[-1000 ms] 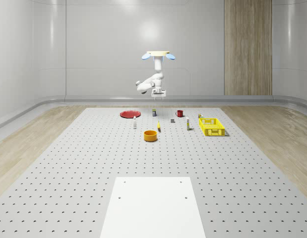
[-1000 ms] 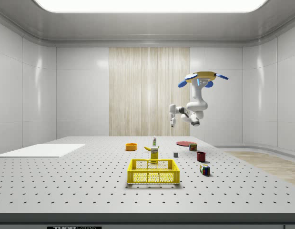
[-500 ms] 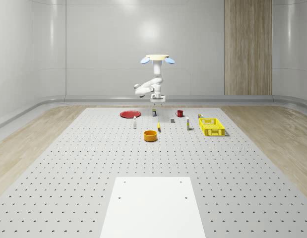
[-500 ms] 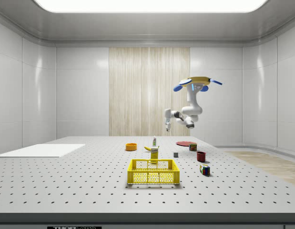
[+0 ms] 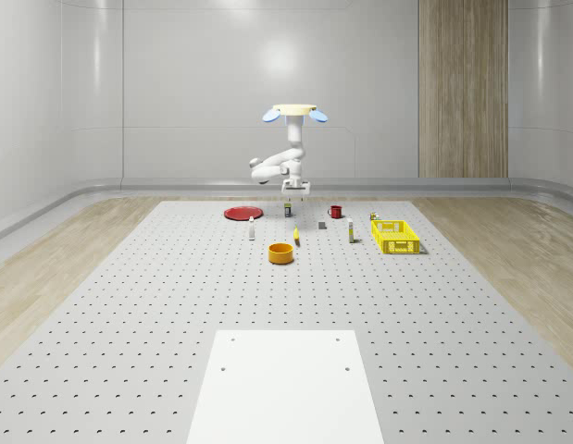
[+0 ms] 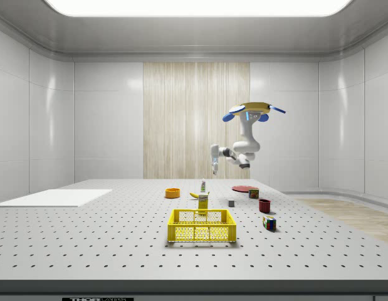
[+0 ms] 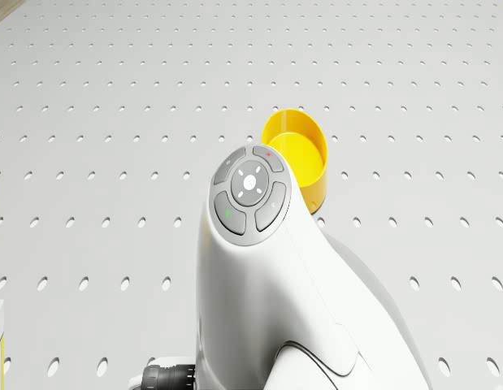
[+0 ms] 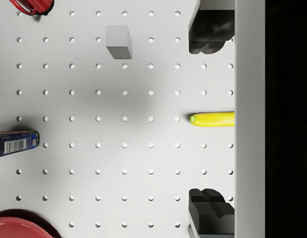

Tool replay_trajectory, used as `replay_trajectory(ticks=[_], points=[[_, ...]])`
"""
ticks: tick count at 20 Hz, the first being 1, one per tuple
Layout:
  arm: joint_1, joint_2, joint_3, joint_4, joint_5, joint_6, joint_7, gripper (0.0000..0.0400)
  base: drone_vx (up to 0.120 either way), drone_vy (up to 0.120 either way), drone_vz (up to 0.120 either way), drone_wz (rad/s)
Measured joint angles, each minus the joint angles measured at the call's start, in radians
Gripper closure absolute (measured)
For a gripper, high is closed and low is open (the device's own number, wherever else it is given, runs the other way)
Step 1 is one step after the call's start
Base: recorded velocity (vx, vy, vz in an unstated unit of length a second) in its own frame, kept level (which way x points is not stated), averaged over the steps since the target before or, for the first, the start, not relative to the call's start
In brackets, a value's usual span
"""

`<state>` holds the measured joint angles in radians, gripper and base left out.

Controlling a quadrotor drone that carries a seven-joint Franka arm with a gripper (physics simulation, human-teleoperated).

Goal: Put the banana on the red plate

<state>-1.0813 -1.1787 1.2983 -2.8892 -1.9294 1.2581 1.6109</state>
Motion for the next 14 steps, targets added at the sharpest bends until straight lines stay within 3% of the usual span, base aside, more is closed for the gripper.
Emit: replay_trajectory(ticks=[14], points=[[-0.020,-0.064,0.018,0.004,0.033,0.059,0.019,0.0000,0.120,0.000,-0.120,0.000]])
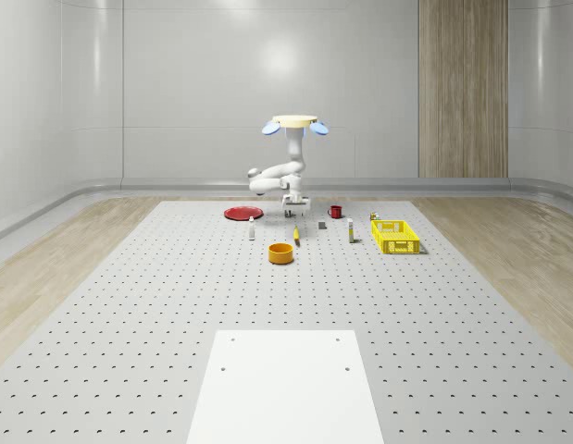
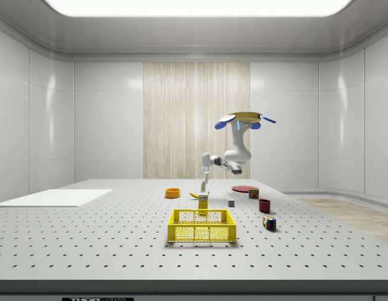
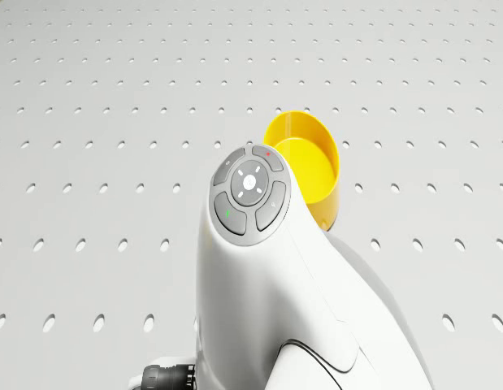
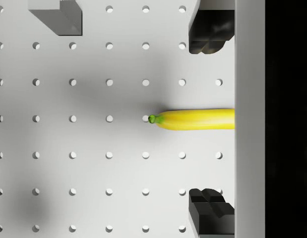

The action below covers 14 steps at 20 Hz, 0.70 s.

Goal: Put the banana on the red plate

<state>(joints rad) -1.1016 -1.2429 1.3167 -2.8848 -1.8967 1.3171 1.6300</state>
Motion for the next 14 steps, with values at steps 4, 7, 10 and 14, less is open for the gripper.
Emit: replay_trajectory(ticks=[4,7,10,14], points=[[-0.005,-0.017,0.004,0.001,0.008,0.016,0.005,0.0000,0.120,0.000,-0.120,0.000],[-0.009,-0.029,0.008,0.002,0.014,0.027,0.008,0.0000,0.120,0.000,-0.120,0.000],[-0.012,-0.041,0.010,0.003,0.020,0.038,0.011,0.0000,0.067,0.000,-0.080,0.000],[-0.013,-0.062,-0.011,0.007,0.004,0.064,0.011,0.0000,0.000,0.000,0.000,0.000]])
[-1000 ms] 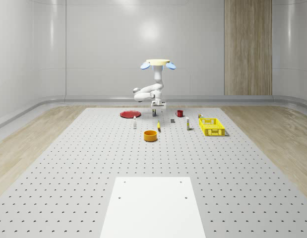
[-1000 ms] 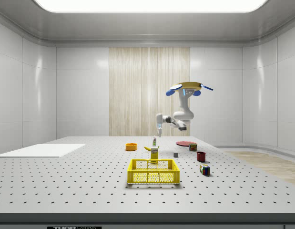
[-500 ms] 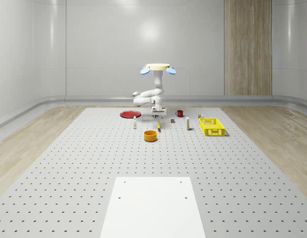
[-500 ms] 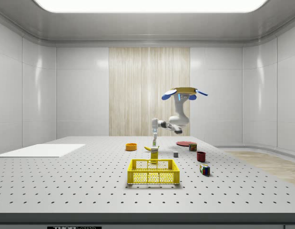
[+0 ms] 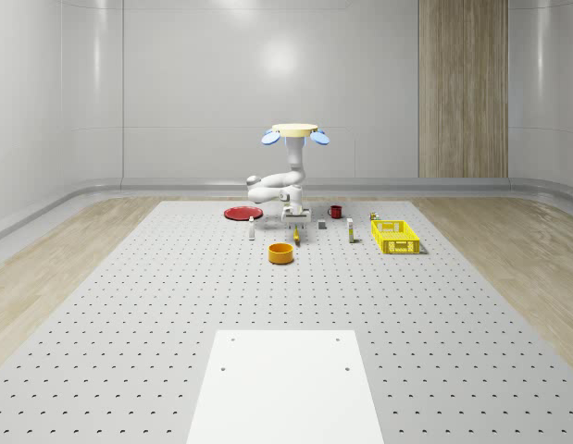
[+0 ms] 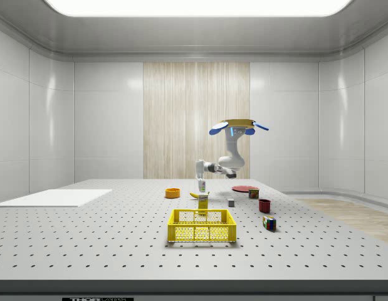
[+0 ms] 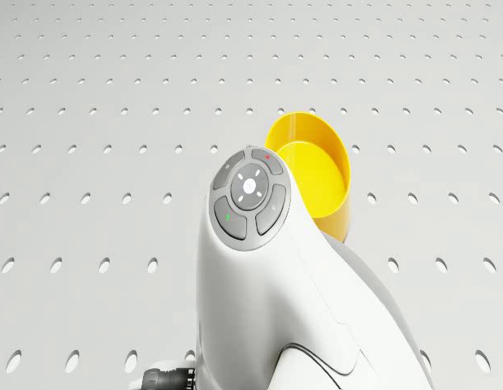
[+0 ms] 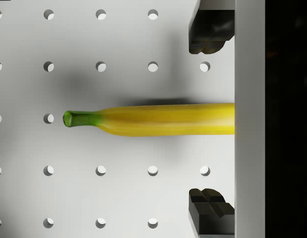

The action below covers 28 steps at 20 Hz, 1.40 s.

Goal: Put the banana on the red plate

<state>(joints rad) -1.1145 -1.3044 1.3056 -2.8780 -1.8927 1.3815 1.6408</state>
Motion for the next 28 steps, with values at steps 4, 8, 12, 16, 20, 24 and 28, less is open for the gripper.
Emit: replay_trajectory(ticks=[4,8,12,16,20,24,28], points=[[0.000,-0.022,-0.047,0.010,-0.040,0.036,-0.004,0.0000,0.000,0.000,0.000,0.000],[-0.002,-0.042,-0.102,0.024,-0.089,0.075,-0.008,0.0000,0.000,0.000,0.000,0.000],[-0.008,-0.057,-0.153,0.041,-0.134,0.109,-0.012,0.0000,0.000,0.000,0.000,0.000],[-0.013,-0.066,-0.187,0.054,-0.165,0.134,-0.013,0.0000,0.000,0.000,0.000,0.000],[-0.018,-0.071,-0.209,0.064,-0.185,0.149,-0.013,0.0000,0.000,0.000,0.000,0.000],[-0.021,-0.074,-0.218,0.069,-0.193,0.157,-0.013,0.0110,0.000,0.000,0.000,0.000],[-0.023,-0.077,-0.222,0.071,-0.195,0.162,-0.012,0.0198,0.000,0.000,0.000,0.000]])
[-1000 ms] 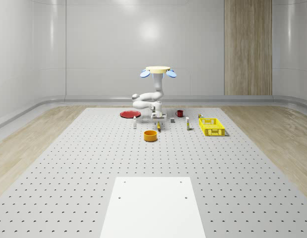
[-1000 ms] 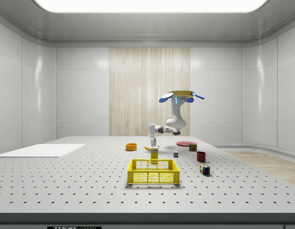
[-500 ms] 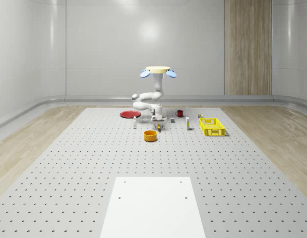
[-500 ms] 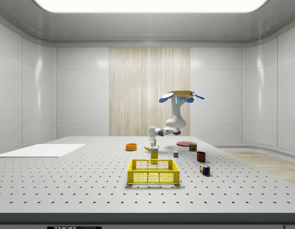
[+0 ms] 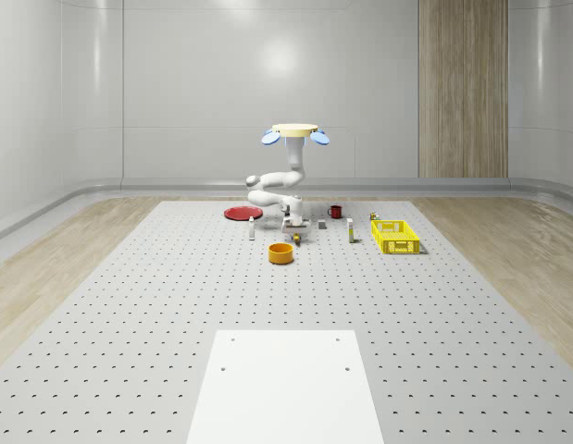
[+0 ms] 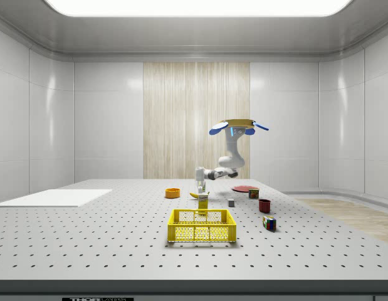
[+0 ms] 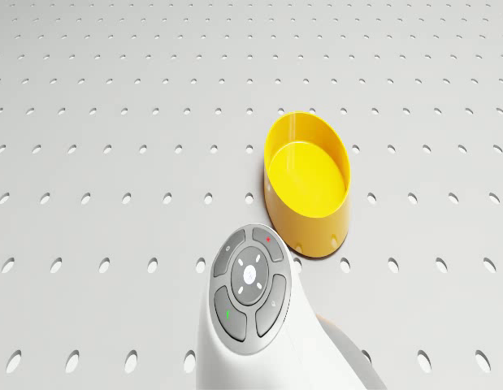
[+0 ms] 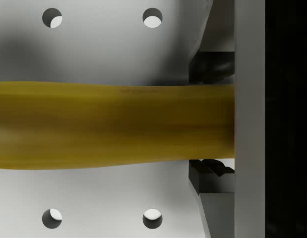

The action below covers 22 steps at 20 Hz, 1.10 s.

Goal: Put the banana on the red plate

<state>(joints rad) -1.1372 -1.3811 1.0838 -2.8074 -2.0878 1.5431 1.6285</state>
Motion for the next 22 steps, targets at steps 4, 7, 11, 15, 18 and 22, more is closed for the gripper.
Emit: replay_trajectory(ticks=[4,7,11,15,18,22], points=[[-0.002,-0.003,-0.001,0.001,-0.003,0.001,0.012,0.0203,0.000,0.000,0.000,0.000],[-0.003,-0.004,-0.001,0.001,-0.004,0.002,0.014,0.0202,0.000,0.000,0.000,0.000],[-0.002,-0.005,0.019,-0.008,0.014,-0.008,0.021,0.0202,0.000,0.000,0.000,0.000],[0.002,-0.006,0.067,-0.026,0.060,-0.029,0.030,0.0202,0.000,0.000,0.000,0.000],[0.004,-0.006,0.113,-0.040,0.103,-0.047,0.046,0.0200,0.000,0.000,0.000,0.000],[0.002,-0.008,0.176,-0.055,0.165,-0.068,0.070,0.0200,0.000,0.000,0.090,0.000]])
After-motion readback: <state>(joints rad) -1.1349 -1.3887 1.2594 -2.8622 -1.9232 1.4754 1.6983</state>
